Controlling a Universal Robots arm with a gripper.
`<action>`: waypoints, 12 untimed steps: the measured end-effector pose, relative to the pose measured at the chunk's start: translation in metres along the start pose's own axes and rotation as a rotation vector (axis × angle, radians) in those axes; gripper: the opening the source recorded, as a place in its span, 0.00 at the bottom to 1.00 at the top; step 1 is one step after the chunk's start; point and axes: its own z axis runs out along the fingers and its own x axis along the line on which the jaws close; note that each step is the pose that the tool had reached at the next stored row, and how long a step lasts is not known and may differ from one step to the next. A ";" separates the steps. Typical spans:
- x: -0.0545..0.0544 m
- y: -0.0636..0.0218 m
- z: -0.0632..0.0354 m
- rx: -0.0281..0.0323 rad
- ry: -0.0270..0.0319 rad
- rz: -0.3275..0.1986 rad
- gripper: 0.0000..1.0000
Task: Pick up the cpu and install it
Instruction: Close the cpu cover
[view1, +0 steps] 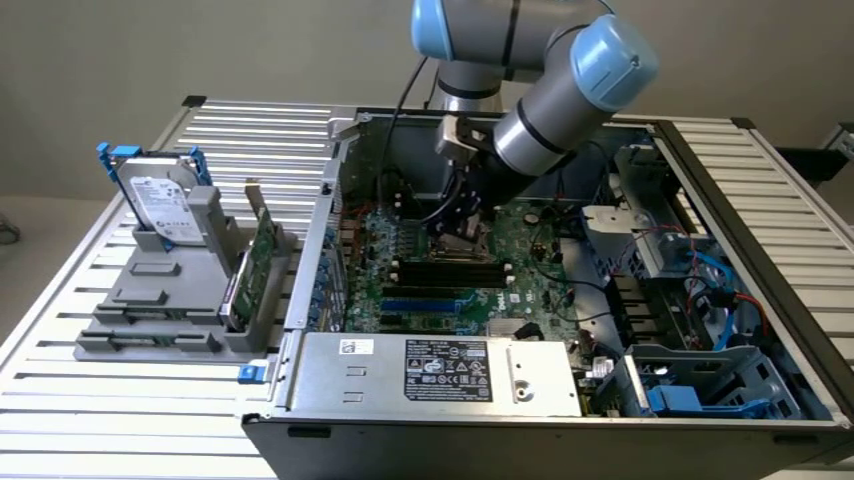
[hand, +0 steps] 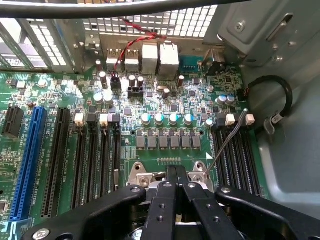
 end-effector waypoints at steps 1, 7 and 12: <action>0.000 0.0013 -0.0006 -0.0001 -0.0002 0.000 0.11; -0.001 0.0091 -0.0045 -0.0022 -0.0016 -0.001 0.11; -0.001 0.0218 -0.0099 -0.0036 -0.0100 -0.005 0.11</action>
